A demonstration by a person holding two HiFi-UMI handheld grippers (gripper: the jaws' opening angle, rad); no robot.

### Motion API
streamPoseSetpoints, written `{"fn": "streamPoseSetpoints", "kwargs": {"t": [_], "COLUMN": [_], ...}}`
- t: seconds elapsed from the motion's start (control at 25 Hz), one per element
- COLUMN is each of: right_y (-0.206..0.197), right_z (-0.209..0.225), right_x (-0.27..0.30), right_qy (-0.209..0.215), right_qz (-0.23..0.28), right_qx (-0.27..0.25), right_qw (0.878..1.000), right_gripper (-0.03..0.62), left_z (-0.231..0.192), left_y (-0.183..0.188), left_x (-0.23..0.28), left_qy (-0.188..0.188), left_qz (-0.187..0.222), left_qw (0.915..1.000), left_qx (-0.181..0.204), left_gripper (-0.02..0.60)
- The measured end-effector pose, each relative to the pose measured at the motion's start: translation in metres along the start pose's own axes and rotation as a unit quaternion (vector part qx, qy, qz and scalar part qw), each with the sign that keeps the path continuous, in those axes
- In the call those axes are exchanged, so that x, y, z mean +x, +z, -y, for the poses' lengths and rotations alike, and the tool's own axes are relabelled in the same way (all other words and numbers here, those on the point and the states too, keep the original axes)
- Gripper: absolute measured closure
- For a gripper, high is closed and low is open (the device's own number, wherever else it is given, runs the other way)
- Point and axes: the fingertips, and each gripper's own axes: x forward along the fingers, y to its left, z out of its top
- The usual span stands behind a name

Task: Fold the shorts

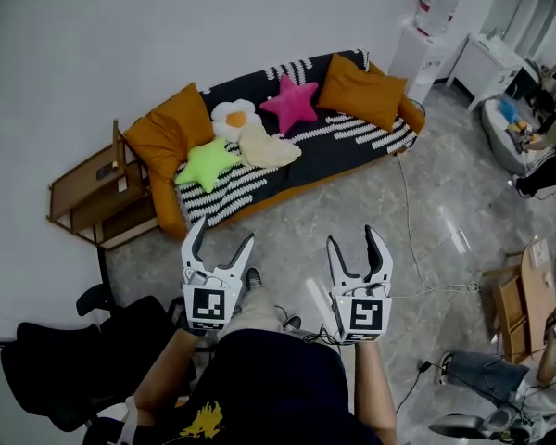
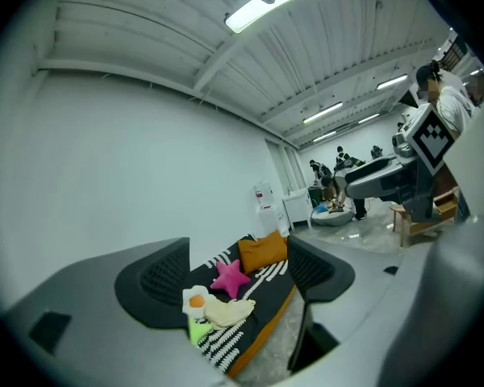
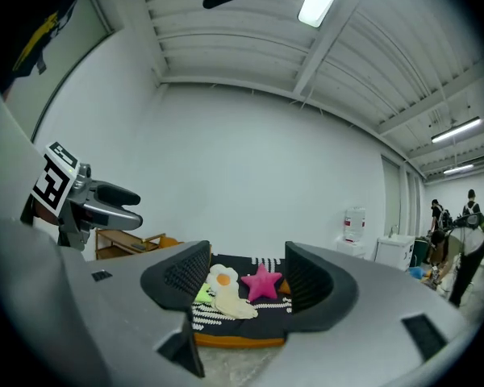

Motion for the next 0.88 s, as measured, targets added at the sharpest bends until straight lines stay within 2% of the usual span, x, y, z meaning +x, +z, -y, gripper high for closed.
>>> {"fn": "streamPoseSetpoints", "kwargs": {"t": [0.16,0.24,0.36,0.52,0.76,0.88], "right_y": [-0.02,-0.032,-0.04,-0.042,-0.036,-0.036], "right_z": [0.013,0.019,0.023,0.036,0.072,0.097], "right_x": [0.026,0.05,0.097,0.165,0.284,0.35], "right_qy": [0.02,0.025,0.038,0.051,0.059,0.041], "right_qz": [-0.044,-0.065,-0.083,-0.105,-0.141,-0.145], "right_qx": [0.0,0.009,0.023,-0.008,-0.055,-0.039], "right_qw": [0.999,0.998,0.996,0.993,0.987,0.988], "right_gripper": [0.198,0.084,0.0,-0.004,-0.004,-0.004], "left_z": [-0.005,-0.014,-0.037,-0.072,-0.135,-0.166], "left_y": [-0.01,-0.021,-0.04,-0.068,-0.079,-0.09], "left_x": [0.024,0.042,0.082,0.142,0.25,0.312], "left_qy": [0.017,0.024,0.03,0.046,0.065,0.058], "left_qz": [-0.011,-0.014,-0.028,-0.048,-0.054,-0.052], "left_qw": [0.9995,0.9989,0.9978,0.9948,0.9923,0.9932], "left_qx": [-0.026,-0.038,-0.053,-0.077,-0.09,-0.087], "left_gripper": [0.182,0.152,0.133,0.129,0.132,0.132]}}
